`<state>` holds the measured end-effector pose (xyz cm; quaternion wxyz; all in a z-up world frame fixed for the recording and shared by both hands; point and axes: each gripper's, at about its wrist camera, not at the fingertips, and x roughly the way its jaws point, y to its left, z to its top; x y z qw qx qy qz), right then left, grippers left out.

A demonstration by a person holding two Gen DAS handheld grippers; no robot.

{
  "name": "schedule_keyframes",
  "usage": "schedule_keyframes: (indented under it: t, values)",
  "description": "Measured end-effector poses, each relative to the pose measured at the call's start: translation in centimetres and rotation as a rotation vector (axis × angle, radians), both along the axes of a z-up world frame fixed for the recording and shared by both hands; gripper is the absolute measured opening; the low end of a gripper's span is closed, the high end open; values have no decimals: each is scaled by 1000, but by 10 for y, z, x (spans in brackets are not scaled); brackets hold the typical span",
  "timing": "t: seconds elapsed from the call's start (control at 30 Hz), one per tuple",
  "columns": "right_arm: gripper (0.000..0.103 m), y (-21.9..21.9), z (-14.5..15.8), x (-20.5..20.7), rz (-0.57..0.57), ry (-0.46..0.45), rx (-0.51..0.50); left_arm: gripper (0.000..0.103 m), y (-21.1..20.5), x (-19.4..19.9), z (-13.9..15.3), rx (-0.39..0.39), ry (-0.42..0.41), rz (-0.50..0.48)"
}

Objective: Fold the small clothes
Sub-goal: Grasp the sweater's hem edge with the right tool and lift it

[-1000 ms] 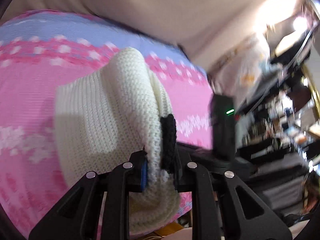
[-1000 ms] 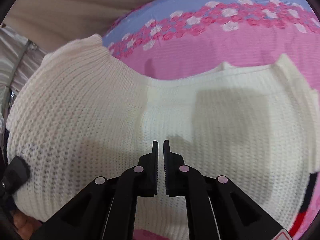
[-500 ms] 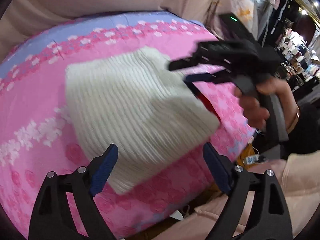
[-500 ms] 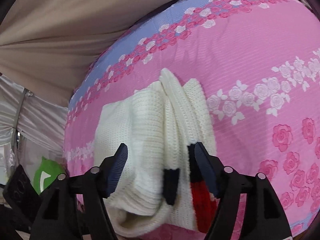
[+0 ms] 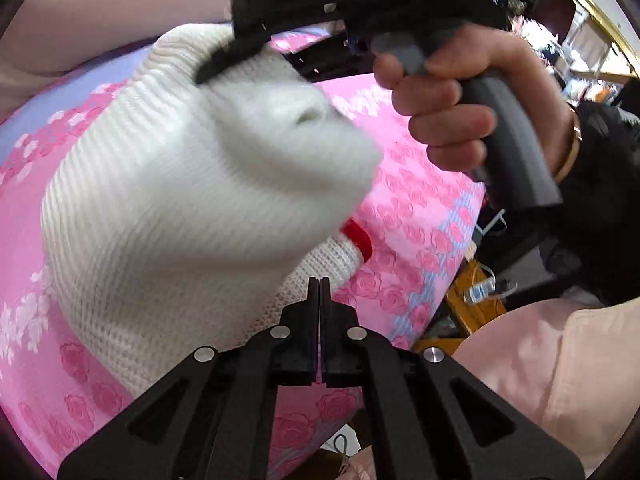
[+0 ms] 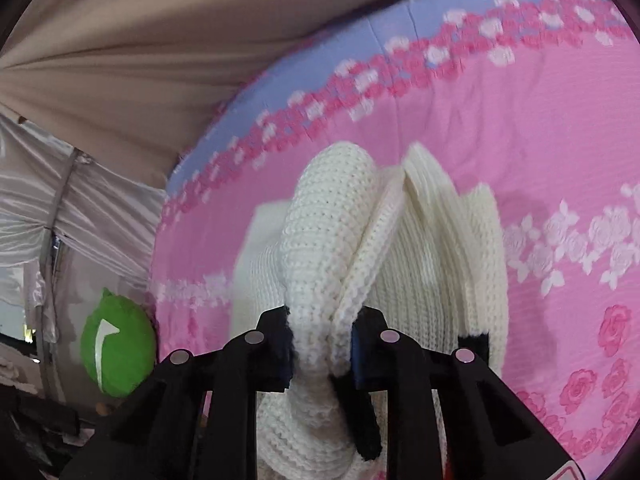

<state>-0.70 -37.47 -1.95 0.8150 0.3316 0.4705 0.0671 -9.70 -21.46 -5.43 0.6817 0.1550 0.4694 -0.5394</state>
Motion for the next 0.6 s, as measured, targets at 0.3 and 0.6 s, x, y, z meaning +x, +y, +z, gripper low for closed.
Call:
schedule_keyframes:
  t: [0.3, 0.6]
  values:
    - [32, -36, -48, -44, -85, 111, -4, 66, 87, 52, 20, -85, 148, 347]
    - [51, 14, -37, -125, 16, 183, 41, 73, 81, 17, -23, 123, 62, 156]
